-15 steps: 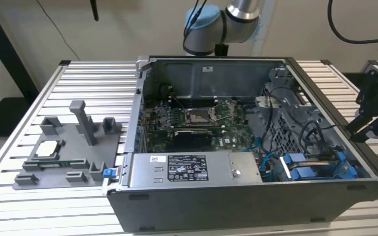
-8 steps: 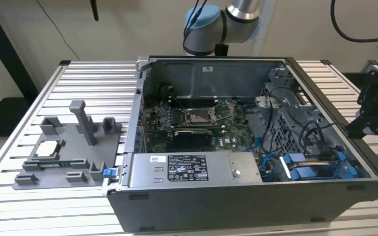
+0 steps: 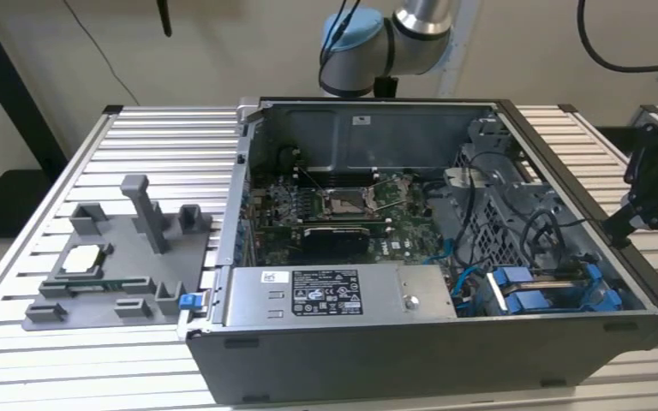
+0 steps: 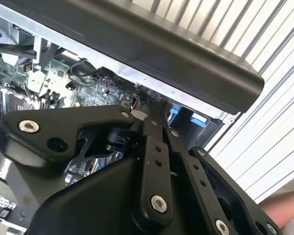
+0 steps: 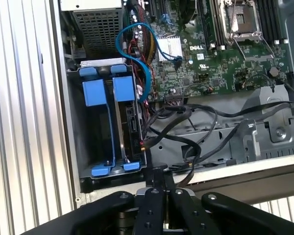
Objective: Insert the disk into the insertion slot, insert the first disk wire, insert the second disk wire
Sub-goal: 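Insert the second disk wire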
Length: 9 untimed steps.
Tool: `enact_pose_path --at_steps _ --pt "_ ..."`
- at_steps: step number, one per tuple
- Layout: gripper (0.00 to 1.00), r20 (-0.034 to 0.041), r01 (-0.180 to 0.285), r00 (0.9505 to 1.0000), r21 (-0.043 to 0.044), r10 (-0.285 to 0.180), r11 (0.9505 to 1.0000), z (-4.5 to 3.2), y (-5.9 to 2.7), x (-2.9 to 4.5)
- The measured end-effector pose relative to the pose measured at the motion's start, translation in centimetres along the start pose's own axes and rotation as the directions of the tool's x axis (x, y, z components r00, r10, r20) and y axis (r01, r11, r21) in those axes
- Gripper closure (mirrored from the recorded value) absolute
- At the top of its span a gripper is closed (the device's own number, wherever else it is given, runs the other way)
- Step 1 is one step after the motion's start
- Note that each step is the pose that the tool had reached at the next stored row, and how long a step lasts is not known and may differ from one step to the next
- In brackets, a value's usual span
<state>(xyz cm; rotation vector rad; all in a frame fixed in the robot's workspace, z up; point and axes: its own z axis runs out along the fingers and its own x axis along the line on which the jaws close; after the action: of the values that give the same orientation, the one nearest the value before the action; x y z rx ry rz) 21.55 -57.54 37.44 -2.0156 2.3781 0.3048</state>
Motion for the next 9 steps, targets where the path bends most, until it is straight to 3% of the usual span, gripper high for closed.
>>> enact_pose_path --at_steps 4,9 --pt "1.0 -0.0001 -0.001 1.0 0.0002 0.001 1.0 -0.21 0.67 0.08" --pt "1.0 0.0003 -0.001 1.0 0.0006 0.001 1.0 -0.28 2.3 0.33"
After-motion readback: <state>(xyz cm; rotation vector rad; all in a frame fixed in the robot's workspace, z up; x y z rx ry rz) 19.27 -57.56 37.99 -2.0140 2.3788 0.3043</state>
